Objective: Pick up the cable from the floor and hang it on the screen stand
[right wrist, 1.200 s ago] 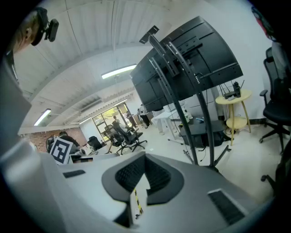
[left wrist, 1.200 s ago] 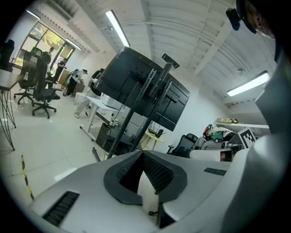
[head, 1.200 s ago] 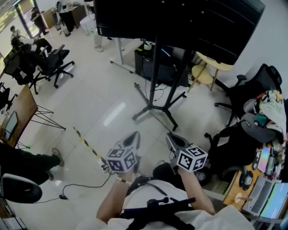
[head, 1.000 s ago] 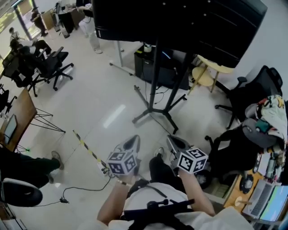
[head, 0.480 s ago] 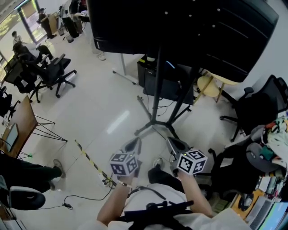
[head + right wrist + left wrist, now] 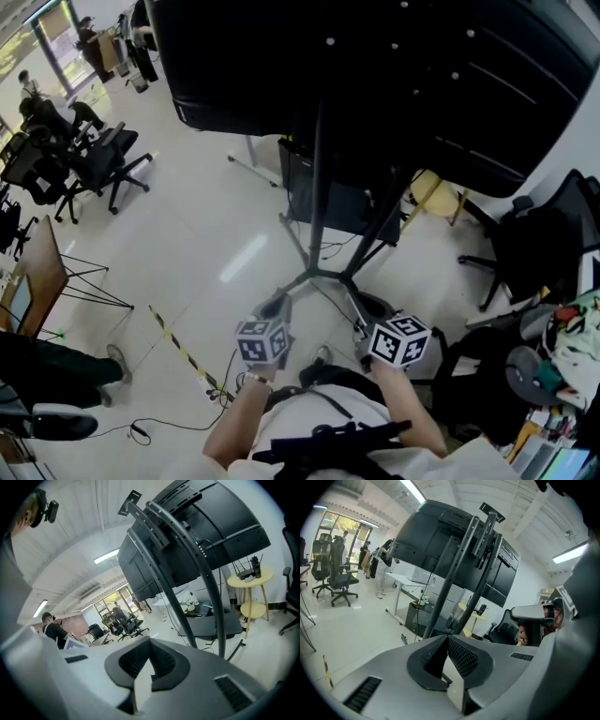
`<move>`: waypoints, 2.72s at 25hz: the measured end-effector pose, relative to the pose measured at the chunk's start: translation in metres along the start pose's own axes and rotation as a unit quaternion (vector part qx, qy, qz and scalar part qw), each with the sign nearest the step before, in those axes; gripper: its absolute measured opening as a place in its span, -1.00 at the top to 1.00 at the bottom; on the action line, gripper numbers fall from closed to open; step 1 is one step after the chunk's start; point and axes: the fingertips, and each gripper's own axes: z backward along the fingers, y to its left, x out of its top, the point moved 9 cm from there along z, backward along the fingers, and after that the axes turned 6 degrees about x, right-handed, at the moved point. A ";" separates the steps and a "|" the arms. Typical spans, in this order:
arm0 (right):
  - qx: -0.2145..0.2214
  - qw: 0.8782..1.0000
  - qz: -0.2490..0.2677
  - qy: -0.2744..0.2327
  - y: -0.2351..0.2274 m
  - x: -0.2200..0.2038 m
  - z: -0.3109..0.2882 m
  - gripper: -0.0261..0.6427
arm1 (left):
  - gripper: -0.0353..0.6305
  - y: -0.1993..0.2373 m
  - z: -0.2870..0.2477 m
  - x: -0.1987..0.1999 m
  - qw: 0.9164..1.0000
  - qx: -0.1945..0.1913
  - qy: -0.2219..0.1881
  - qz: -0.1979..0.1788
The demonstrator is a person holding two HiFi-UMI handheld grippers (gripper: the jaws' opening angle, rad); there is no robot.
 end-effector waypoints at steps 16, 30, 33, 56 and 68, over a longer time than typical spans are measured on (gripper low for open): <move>0.010 0.999 -0.024 0.038 -0.055 0.041 -0.076 0.90 | 0.49 0.070 -0.171 0.060 0.996 0.053 0.065 -0.039; -0.069 0.997 -0.025 -0.001 -0.092 0.102 -0.150 0.89 | 0.47 0.140 -0.343 0.101 0.981 0.037 0.152 -0.114; -0.094 0.995 -0.038 -0.012 -0.098 0.104 -0.159 0.89 | 0.47 0.152 -0.366 0.113 0.979 0.031 0.164 -0.119; -0.114 0.992 -0.043 0.018 -0.101 0.092 -0.162 0.89 | 0.85 0.133 -0.346 0.109 0.977 -0.064 0.160 -0.128; -0.089 0.995 -0.022 0.033 -0.118 0.067 -0.051 0.89 | 0.85 -0.031 -0.219 0.124 0.979 -0.145 0.072 -0.128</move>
